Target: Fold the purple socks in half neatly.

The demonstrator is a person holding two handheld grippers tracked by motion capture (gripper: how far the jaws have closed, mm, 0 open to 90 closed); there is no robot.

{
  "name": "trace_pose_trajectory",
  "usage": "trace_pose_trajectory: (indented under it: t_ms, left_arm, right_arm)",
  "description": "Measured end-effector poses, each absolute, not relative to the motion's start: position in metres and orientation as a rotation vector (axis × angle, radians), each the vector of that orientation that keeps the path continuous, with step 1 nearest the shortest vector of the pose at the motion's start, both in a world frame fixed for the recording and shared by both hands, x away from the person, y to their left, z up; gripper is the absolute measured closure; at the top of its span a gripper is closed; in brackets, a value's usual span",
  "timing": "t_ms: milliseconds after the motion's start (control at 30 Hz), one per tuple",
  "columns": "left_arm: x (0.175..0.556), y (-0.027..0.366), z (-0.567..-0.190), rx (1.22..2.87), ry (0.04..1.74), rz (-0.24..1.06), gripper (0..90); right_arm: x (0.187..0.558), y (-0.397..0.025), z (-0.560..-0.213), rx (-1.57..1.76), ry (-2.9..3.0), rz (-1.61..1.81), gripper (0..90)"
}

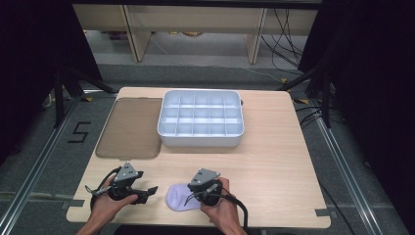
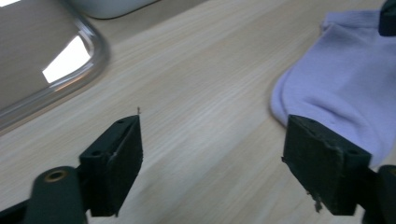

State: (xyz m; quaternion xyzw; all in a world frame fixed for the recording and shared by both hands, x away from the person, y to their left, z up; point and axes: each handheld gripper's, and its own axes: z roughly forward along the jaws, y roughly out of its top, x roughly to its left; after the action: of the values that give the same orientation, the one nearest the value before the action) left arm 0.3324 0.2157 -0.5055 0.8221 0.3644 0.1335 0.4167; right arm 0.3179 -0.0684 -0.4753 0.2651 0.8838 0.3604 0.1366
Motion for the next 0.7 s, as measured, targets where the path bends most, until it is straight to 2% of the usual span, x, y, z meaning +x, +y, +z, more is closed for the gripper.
trace_pose_trajectory:
  t_ms: [267,700]
  left_arm:
    - [0.330,0.181,-0.509,2.148,0.810,0.267,37.0]
    - [0.329,0.158,-0.516,2.186,0.772,0.232,58.4]
  right_arm:
    - [0.318,-0.105,-0.473,0.821,2.516,1.014,87.9]
    - [0.313,-0.119,-0.475,0.873,2.516,1.010,85.8]
